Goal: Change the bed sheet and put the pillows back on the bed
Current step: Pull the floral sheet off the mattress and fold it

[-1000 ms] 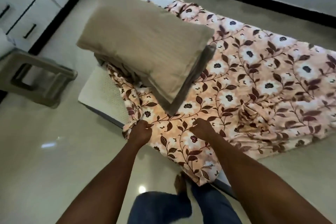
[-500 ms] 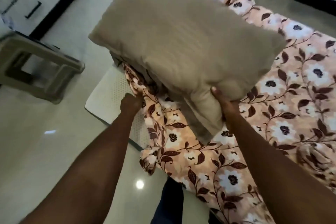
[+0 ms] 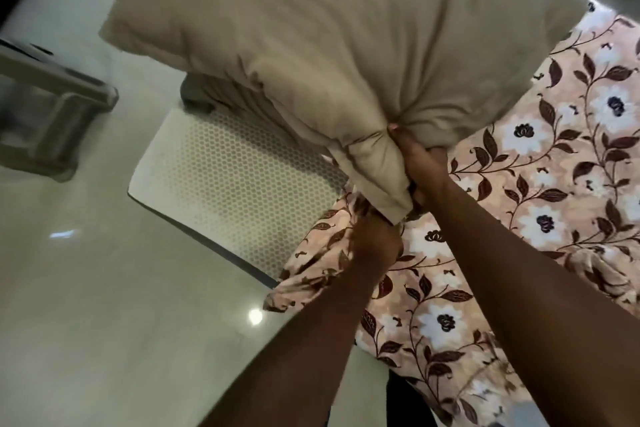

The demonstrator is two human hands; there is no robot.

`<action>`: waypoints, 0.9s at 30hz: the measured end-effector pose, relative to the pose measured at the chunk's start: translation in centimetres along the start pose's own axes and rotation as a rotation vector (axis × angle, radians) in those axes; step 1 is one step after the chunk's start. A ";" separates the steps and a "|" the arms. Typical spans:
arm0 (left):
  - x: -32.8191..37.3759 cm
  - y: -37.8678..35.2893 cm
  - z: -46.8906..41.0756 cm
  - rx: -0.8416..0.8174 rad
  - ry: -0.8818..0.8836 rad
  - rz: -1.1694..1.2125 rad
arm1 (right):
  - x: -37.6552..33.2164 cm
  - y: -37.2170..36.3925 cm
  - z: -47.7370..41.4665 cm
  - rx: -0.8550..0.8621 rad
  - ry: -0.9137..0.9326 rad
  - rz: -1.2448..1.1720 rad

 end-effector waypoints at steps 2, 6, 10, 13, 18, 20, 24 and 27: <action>0.4 -3.5 0.3 -0.009 -0.205 -0.235 | -0.9 0.7 -0.5 0.037 0.019 0.068; 0.7 -0.9 0.1 -0.215 -0.211 -0.576 | -0.7 3.8 -1.0 -0.049 0.007 0.162; 2.7 2.6 3.2 -0.306 -0.274 -0.805 | -0.1 6.6 1.9 -0.163 0.126 0.122; 9.5 5.0 4.3 -0.271 -0.404 -0.784 | 3.2 10.2 4.4 0.041 0.078 0.037; 22.6 2.2 1.1 -0.126 -0.936 -0.800 | 10.3 11.4 9.2 0.182 0.054 0.405; 25.4 -1.3 -1.9 -0.169 -1.073 -0.932 | 11.9 7.8 9.8 -0.003 0.155 0.607; 23.1 -6.0 -9.1 -0.308 -0.947 -1.595 | 14.0 3.8 5.6 0.202 0.280 0.956; 17.8 -4.8 -11.7 -0.298 -0.789 -1.790 | 15.5 6.3 2.9 0.283 0.203 0.728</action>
Point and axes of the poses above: each hand's wrist, its own z-axis away from the middle knuckle, its own y-axis out of the back of the hand, x = y × z, the point moved 4 cm from there along -z, towards the middle knuckle, and after that the axes turned 4 degrees about -y, right-handed, at the moved point
